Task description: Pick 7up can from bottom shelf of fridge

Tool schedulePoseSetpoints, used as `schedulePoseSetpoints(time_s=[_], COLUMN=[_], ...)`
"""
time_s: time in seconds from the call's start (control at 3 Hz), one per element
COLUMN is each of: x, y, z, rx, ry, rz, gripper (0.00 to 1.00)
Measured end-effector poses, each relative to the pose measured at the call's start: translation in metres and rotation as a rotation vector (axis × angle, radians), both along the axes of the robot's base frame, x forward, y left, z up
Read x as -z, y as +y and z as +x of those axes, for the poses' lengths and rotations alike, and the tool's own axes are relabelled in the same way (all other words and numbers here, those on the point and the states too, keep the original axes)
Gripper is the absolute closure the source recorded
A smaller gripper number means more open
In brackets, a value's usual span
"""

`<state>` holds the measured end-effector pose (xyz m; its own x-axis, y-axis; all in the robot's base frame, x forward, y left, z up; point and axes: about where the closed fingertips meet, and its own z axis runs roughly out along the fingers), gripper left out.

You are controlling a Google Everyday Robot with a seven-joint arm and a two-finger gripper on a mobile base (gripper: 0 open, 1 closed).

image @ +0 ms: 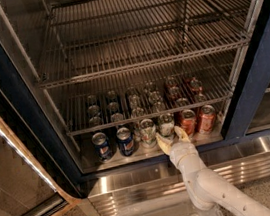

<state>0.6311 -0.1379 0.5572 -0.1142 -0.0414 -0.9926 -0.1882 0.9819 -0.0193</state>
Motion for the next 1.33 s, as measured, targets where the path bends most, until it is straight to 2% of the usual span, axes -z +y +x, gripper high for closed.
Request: schedulePoseSetpoints(time_s=[0.33, 0.67, 1.0, 1.33], x=[0.000, 0.003, 0.004, 0.004], y=[-0.003, 0.000, -0.001, -0.002], z=[0.001, 0.022, 0.024, 0.025], rx=[0.019, 0.046, 0.050, 0.052], ry=[-0.002, -0.017, -0.016, -0.015], rz=[-0.006, -0.009, -0.012, -0.012], gripper=[0.43, 0.42, 0.36, 0.36])
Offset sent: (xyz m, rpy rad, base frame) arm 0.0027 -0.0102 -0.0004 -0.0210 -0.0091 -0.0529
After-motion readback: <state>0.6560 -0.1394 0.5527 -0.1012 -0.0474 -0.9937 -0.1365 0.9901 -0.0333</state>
